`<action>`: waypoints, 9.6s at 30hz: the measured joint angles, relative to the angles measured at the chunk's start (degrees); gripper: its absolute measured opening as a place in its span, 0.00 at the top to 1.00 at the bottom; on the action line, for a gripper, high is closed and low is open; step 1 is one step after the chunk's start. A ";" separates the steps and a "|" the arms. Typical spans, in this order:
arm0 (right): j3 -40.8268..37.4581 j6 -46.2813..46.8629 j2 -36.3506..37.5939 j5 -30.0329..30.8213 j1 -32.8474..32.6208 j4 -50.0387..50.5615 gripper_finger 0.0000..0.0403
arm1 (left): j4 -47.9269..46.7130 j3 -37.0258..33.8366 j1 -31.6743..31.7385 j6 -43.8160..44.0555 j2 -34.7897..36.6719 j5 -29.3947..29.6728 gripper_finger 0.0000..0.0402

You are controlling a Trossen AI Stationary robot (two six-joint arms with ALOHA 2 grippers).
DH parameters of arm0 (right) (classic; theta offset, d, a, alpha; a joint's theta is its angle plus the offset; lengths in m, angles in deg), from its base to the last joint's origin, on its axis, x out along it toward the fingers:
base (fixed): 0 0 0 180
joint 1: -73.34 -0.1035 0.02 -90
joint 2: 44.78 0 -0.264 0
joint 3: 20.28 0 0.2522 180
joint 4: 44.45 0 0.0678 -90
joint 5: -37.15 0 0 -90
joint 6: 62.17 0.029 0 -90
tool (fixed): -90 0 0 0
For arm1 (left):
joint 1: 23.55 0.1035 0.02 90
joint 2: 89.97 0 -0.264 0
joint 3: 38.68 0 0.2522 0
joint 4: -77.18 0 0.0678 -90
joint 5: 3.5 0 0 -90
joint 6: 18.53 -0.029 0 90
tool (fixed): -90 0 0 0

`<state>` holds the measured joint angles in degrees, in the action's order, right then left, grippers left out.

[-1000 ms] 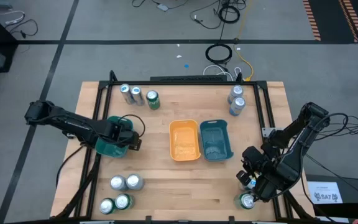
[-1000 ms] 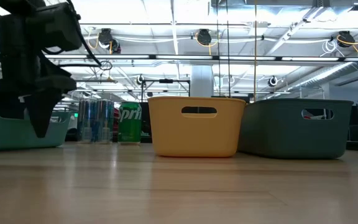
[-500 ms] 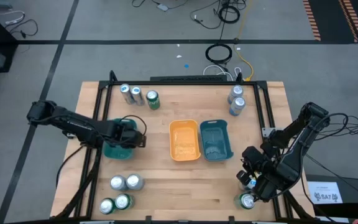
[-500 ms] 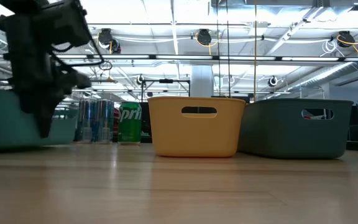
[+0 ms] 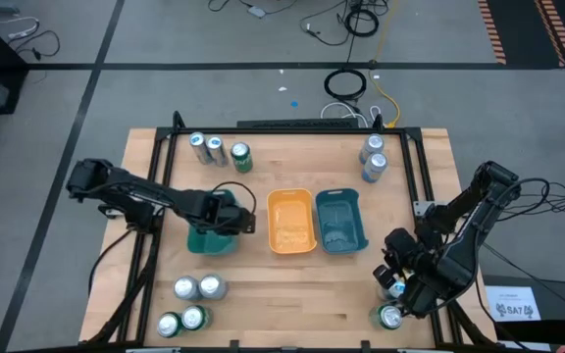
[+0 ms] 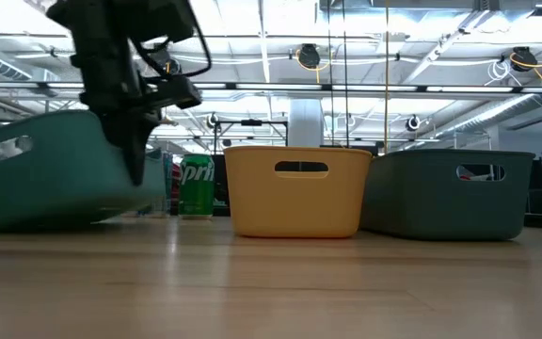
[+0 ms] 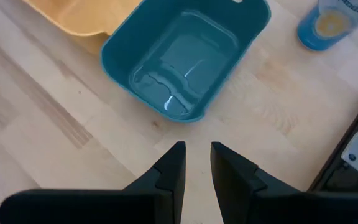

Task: Sort soda cans
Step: Move the light blue bin to the left side of the yellow bin, then put the blue and white soda can into the dark blue bin

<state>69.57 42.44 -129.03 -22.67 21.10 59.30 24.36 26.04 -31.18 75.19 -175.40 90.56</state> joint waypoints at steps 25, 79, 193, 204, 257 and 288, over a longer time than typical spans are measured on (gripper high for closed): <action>-0.04 -0.40 3.72 7.55 -15.37 0.00 0.83 | -4.38 17.43 -2.19 13.81 -18.09 -0.20 0.97; -0.02 10.10 2.82 7.79 -28.49 0.02 0.83 | -15.97 31.93 0.60 2.00 -26.22 -1.32 0.72; 0.00 -0.59 4.76 13.06 31.29 -0.68 0.08 | -4.23 1.12 -4.52 -73.18 39.59 12.21 0.72; 0.00 -1.98 4.76 12.80 31.18 -2.62 0.08 | -3.93 1.12 -4.52 -73.14 39.61 12.34 0.72; -0.02 -34.17 5.05 -7.67 68.65 -14.15 0.02 | -3.93 1.12 -4.52 -73.10 39.60 12.63 0.72; -20.67 -54.62 4.83 -23.96 95.81 -31.80 0.10 | -6.94 1.12 -4.50 -73.10 39.59 15.62 0.72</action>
<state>48.91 -12.18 -124.20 -46.63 116.91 27.50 17.42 27.15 -35.67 2.09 -135.81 106.18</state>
